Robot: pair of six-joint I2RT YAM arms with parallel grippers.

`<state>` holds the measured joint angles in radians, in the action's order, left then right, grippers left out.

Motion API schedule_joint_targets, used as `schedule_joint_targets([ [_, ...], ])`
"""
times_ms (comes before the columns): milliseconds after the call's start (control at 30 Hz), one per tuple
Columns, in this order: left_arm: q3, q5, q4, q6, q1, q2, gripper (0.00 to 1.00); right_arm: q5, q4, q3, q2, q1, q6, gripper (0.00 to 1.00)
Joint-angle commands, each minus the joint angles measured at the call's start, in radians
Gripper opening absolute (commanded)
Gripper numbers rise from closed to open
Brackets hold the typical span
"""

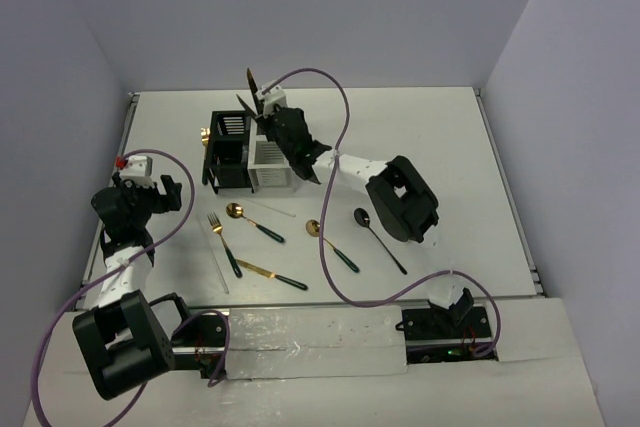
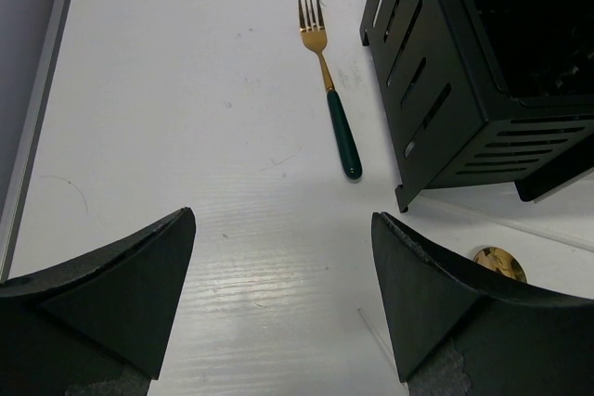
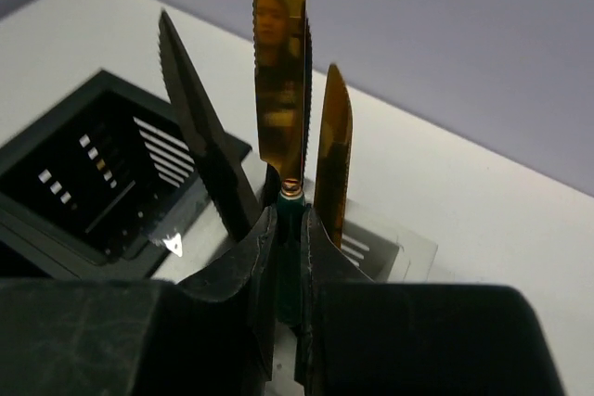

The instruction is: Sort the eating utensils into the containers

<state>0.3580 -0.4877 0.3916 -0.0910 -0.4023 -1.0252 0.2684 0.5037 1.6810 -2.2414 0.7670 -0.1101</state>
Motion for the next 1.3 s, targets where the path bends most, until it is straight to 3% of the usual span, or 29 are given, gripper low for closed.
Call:
schedule_joint_targets([
  [0, 0.041, -0.035, 0.007, -0.009, -0.009, 0.005, 0.86, -0.011, -0.094, 0.037, 0.029, -0.006, -0.005, 0.07],
  [133, 0.032, -0.037, 0.013, -0.007, -0.009, 0.016, 0.86, -0.017, -0.175, 0.069, 0.040, -0.012, 0.000, 0.28],
  [467, 0.027, -0.035, 0.015, -0.007, -0.012, 0.024, 0.87, -0.057, -0.252, 0.022, 0.158, -0.025, 0.049, 0.46],
  [633, 0.025, -0.037, 0.015, -0.009, -0.010, 0.025, 0.87, -0.182, -0.534, 0.014, 0.319, 0.014, 0.075, 0.64],
  [767, 0.067, -0.043, -0.029, -0.036, -0.010, -0.002, 0.89, -0.100, -0.780, -0.076, 0.437, 0.132, 0.070, 0.69],
  [900, 0.281, -0.066, -0.389, -0.220, -0.012, -0.087, 0.88, -0.089, -0.944, -0.191, 0.506, 0.280, 0.098, 0.71],
  [933, 0.326, -0.066, -0.571, -0.245, -0.012, -0.107, 0.87, -0.110, -0.990, -0.208, 0.519, 0.323, 0.107, 0.71],
  [1033, 0.456, -0.094, -0.849, -0.349, -0.016, -0.176, 0.89, -0.217, -1.030, -0.254, 0.520, 0.395, 0.159, 0.71],
  [1133, 0.490, -0.126, -0.997, -0.411, -0.021, -0.188, 0.96, -0.239, -1.115, -0.267, 0.491, 0.445, 0.184, 0.71],
  [1267, 0.447, -0.082, -1.028, -0.417, -0.024, -0.124, 0.99, -0.219, -1.176, -0.273, 0.430, 0.486, 0.214, 0.72],
])
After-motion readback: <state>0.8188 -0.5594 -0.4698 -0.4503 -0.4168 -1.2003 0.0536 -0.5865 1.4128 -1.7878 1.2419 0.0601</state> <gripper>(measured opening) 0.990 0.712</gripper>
